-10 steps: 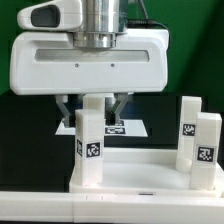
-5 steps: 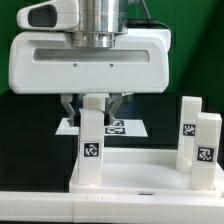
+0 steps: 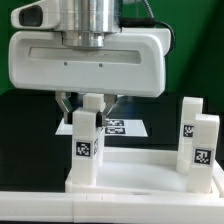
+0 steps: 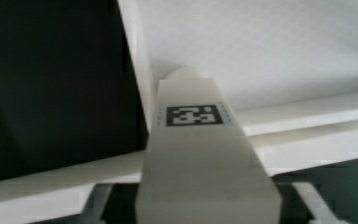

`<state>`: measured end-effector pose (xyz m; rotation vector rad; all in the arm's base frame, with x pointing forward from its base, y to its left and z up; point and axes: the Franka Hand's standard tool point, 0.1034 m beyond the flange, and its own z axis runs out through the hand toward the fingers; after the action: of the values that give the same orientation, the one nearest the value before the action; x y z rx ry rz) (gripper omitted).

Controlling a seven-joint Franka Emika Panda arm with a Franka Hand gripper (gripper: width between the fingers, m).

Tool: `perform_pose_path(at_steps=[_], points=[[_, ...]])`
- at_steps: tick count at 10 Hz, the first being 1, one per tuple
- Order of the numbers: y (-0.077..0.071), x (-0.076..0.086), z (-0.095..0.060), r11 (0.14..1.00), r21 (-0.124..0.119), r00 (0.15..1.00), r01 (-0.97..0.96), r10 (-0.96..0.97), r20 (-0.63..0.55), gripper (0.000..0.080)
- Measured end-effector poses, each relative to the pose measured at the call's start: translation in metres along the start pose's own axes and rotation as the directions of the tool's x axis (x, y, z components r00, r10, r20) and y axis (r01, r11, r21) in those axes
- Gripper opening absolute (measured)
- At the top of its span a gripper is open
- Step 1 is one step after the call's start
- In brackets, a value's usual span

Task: Assemble desk

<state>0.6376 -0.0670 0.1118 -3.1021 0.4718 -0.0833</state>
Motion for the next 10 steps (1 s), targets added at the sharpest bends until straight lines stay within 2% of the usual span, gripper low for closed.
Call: perform_pose_path(at_steps=[2, 4, 5, 6, 7, 8, 10], points=[[0.002, 0.0, 0.0, 0.995, -0.003, 0.995, -0.098, 0.098, 0.001, 0.0294], [0.002, 0.0, 0.0, 0.994, -0.004, 0.994, -0.112, 0.112, 0.001, 0.0294], [0.002, 0.0, 0.0, 0.994, -0.004, 0.994, -0.111, 0.111, 0.001, 0.0394], [0.002, 0.0, 0.0, 0.994, -0.004, 0.994, -0.111, 0.111, 0.001, 0.0574], [0.002, 0.0, 0.0, 0.994, -0.004, 0.994, -0.111, 0.111, 0.001, 0.0574], [0.002, 0.0, 0.0, 0.994, -0.004, 0.994, -0.111, 0.111, 0.001, 0.0636], [-0.006, -0.002, -0.013, 0.991, 0.008, 0.991, -0.132, 0.132, 0.006, 0.0647]])
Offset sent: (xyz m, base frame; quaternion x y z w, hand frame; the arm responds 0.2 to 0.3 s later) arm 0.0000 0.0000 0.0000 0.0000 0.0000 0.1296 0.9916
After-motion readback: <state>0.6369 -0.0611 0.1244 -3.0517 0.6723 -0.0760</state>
